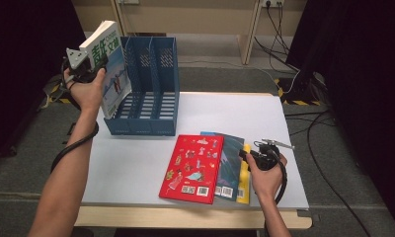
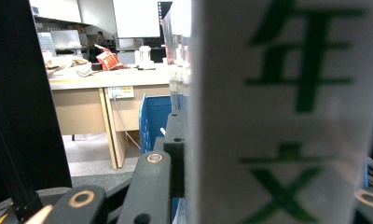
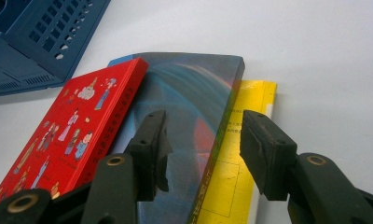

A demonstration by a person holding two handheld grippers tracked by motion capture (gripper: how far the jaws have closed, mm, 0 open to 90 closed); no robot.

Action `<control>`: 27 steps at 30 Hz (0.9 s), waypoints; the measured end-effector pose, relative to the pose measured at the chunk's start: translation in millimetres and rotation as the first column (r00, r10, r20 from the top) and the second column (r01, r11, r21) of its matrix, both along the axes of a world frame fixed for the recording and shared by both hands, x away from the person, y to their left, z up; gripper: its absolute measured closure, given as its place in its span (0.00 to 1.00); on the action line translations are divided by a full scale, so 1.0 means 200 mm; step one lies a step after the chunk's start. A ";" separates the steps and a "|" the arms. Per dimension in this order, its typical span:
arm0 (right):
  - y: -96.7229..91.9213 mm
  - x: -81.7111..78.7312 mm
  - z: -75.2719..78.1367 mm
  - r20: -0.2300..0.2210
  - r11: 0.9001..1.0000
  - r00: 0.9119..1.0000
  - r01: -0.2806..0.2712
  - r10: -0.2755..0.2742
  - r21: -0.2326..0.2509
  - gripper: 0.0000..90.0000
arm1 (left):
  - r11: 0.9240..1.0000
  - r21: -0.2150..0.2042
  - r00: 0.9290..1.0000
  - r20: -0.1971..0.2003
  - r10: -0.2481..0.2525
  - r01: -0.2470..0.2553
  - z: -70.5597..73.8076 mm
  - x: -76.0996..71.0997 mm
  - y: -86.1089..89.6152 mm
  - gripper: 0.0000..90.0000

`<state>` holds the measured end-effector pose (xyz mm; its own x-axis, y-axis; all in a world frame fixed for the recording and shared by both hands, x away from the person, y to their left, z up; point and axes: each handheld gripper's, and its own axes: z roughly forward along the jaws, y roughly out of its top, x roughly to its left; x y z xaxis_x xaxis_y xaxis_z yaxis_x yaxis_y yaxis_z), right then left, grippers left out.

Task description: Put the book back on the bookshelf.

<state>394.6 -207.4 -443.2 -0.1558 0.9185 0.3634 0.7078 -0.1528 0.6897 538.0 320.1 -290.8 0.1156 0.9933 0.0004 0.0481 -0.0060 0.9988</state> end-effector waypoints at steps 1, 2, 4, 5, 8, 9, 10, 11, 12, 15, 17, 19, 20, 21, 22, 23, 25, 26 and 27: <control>0.00 0.00 0.00 0.001 1.000 1.000 0.000 0.000 0.000 0.58 | 1.000 -0.004 1.000 0.001 0.003 -0.003 0.00 0.00 0.00 0.82; 0.00 0.00 0.00 0.002 1.000 1.000 0.001 -0.001 0.000 0.58 | 1.000 -0.005 1.000 0.001 0.001 -0.001 0.00 0.01 0.00 0.82; -0.01 0.00 0.00 0.003 1.000 1.000 0.006 -0.006 -0.005 0.58 | 1.000 -0.004 1.000 0.002 0.000 0.000 -0.01 0.02 0.00 0.82; -0.01 0.00 0.00 0.002 1.000 1.000 0.006 -0.006 -0.002 0.58 | 1.000 -0.006 1.000 0.002 -0.001 0.001 -0.01 0.02 0.00 0.82; -0.02 -0.01 0.01 0.000 1.000 1.000 0.011 -0.011 -0.001 0.58 | 1.000 -0.013 1.000 0.004 0.002 -0.002 -0.02 0.03 -0.01 0.82; -0.02 -0.01 0.01 0.001 1.000 1.000 0.012 -0.012 -0.002 0.58 | 1.000 -0.012 1.000 0.003 0.002 -0.002 -0.03 0.04 -0.01 0.82; -0.02 -0.01 0.01 0.002 1.000 1.000 0.013 -0.013 -0.002 0.58 | 1.000 -0.013 1.000 0.003 0.003 -0.003 -0.03 0.05 -0.01 0.82; -0.02 -0.01 0.01 0.002 1.000 1.000 0.013 -0.013 -0.002 0.58 | 1.000 -0.013 1.000 0.003 0.003 -0.003 -0.04 0.05 -0.01 0.82; -0.02 -0.01 0.01 0.002 1.000 1.000 0.012 -0.012 -0.001 0.58 | 1.000 -0.011 1.000 0.003 0.003 -0.003 -0.04 0.06 -0.01 0.82; -0.02 -0.01 0.01 0.002 1.000 1.000 0.016 -0.016 0.005 0.58 | 1.000 -0.014 1.000 0.007 0.009 -0.009 -0.05 0.06 -0.02 0.82; -0.02 -0.01 0.00 0.005 1.000 1.000 0.015 -0.015 -0.001 0.58 | 1.000 -0.019 1.000 0.009 0.010 -0.010 -0.06 0.07 -0.02 0.82; -0.02 -0.01 0.00 0.000 1.000 1.000 0.018 -0.018 0.005 0.58 | 1.000 -0.021 1.000 0.008 0.008 -0.008 -0.06 0.07 -0.02 0.82; -0.02 -0.01 0.00 -0.001 1.000 1.000 0.018 -0.018 0.004 0.58 | 1.000 -0.019 1.000 0.006 0.006 -0.005 -0.07 0.08 -0.03 0.82; -0.02 -0.01 0.00 -0.006 1.000 1.000 0.022 -0.022 0.010 0.58 | 1.000 -0.018 1.000 0.006 0.005 -0.004 -0.07 0.08 -0.03 0.82; -0.03 -0.01 0.00 -0.001 1.000 1.000 0.020 -0.020 0.005 0.58 | 1.000 -0.017 1.000 0.006 0.003 -0.003 -0.07 0.08 -0.03 0.82; -0.03 -0.01 0.00 0.000 1.000 1.000 0.022 -0.022 0.005 0.58 | 1.000 -0.015 1.000 0.005 0.003 -0.003 -0.08 0.09 -0.04 0.82; -0.03 -0.01 0.00 0.002 1.000 1.000 0.022 -0.022 0.002 0.58 | 1.000 -0.016 1.000 0.006 0.006 -0.006 -0.08 0.09 -0.05 0.82; -0.04 -0.01 0.00 0.005 1.000 1.000 0.021 -0.021 0.000 0.58 | 1.000 -0.019 1.000 0.007 0.008 -0.007 -0.09 0.09 -0.05 0.82; -0.03 -0.01 0.00 -0.004 1.000 1.000 0.029 -0.029 0.011 0.58 | 1.000 -0.018 1.000 0.005 0.007 -0.007 -0.09 0.10 -0.05 0.82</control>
<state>391.7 -213.9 -443.4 -0.1277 0.9185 0.3742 0.7054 -0.1811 0.6853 557.6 309.6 -309.3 0.1084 0.9940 -0.0173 0.0432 0.0127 0.9990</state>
